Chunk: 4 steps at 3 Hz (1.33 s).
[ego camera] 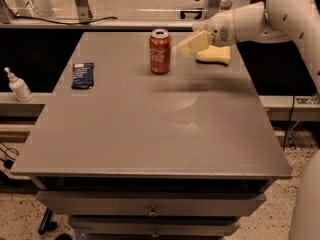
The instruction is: Knock coke can over
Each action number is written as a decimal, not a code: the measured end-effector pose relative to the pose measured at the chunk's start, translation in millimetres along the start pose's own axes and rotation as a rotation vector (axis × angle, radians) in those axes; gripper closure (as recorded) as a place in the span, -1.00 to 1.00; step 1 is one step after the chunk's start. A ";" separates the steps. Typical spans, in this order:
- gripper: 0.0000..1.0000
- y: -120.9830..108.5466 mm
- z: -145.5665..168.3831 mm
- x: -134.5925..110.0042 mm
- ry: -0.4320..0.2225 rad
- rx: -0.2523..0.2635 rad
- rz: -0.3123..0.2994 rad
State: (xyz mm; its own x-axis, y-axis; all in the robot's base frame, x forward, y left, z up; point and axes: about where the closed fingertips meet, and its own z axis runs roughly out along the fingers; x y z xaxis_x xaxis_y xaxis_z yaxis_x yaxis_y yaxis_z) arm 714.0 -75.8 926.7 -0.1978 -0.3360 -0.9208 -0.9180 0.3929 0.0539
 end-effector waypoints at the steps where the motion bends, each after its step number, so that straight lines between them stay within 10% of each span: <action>1: -1.00 20.1 33.4 0.5 -0.059 -0.068 0.020; 4: -1.00 89.9 52.4 -43.4 -0.202 -0.250 0.046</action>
Offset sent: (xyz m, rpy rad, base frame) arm -0.0287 0.0871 -0.0178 0.2135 0.0215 0.1381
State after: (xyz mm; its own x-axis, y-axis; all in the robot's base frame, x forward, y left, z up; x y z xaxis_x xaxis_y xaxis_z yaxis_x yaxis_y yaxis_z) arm 658.1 19.0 951.2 -0.1915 -0.1368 -0.9719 -0.9707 0.1731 0.1669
